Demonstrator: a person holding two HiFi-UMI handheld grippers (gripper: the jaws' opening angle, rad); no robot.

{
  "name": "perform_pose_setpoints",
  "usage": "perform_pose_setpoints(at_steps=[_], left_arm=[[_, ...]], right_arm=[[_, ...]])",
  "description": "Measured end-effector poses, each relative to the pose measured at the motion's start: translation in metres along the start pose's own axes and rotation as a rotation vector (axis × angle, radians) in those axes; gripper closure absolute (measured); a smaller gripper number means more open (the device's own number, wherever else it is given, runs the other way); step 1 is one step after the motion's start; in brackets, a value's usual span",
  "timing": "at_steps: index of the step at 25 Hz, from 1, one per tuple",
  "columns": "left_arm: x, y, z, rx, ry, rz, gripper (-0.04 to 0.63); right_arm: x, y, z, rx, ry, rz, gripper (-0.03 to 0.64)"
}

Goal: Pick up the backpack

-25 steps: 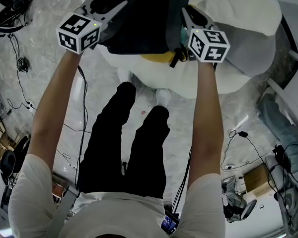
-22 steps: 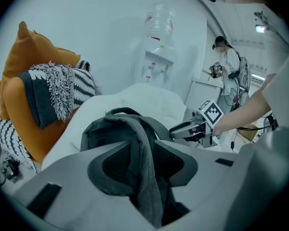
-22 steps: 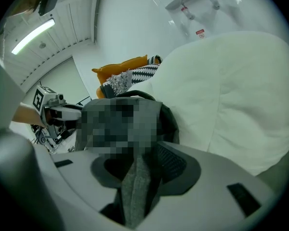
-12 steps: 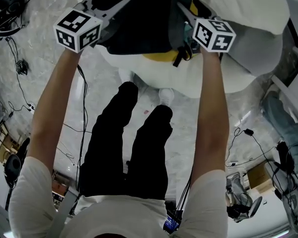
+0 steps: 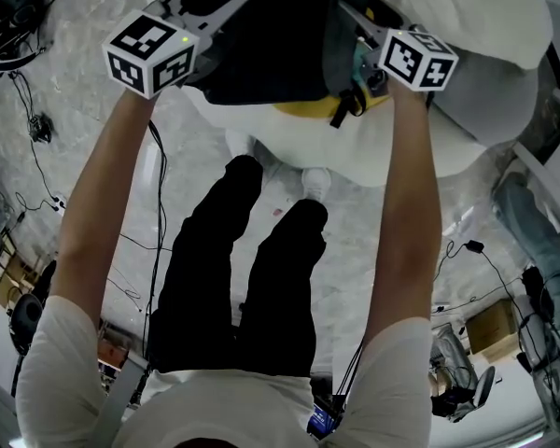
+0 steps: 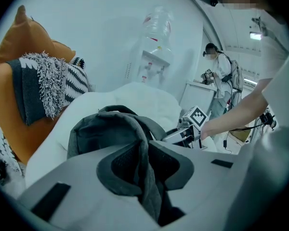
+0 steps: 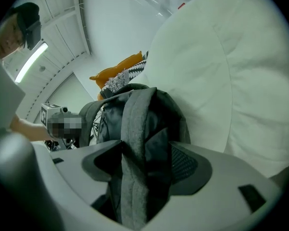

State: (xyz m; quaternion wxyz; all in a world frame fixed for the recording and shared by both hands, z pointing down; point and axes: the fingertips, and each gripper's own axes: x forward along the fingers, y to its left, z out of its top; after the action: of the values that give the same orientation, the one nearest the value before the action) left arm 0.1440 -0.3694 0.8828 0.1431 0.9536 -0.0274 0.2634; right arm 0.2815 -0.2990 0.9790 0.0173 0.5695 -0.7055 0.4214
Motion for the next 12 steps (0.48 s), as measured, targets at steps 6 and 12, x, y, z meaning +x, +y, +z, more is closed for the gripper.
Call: perform_pose_setpoints(at_steps=[6,12], left_arm=[[-0.003,-0.001,0.0,0.011,0.011,0.0,0.545],[-0.002,-0.003,0.0,0.005,0.029,0.012,0.56]], right_arm=[[0.001,0.009,0.004,0.002,0.001,0.002,0.33],[-0.001,0.02,0.005,-0.034,0.014,0.002,0.47]])
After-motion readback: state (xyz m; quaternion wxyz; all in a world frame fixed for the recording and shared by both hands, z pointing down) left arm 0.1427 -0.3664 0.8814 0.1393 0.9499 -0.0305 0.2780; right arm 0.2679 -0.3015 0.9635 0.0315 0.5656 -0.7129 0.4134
